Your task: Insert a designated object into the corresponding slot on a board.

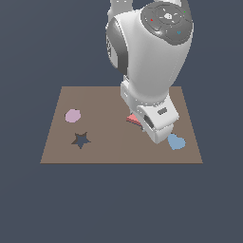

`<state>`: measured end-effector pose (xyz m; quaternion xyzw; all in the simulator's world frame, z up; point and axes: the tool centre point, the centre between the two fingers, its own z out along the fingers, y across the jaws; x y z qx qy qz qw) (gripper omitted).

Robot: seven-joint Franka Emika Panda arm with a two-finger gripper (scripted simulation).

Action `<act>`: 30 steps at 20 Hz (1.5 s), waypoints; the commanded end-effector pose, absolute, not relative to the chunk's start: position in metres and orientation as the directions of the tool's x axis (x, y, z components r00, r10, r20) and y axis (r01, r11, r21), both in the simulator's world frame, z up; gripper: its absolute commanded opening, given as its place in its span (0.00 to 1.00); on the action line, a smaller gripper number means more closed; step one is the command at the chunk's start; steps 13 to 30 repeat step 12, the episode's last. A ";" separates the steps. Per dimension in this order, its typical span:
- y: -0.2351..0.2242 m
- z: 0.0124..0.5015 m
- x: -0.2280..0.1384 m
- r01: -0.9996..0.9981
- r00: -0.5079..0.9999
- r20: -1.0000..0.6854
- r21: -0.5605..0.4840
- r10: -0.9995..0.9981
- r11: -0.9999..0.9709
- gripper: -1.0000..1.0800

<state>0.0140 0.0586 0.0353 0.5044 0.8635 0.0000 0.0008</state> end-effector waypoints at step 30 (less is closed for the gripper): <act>0.059 0.031 0.014 0.871 -0.491 -0.001 0.001 0.871 0.491 0.96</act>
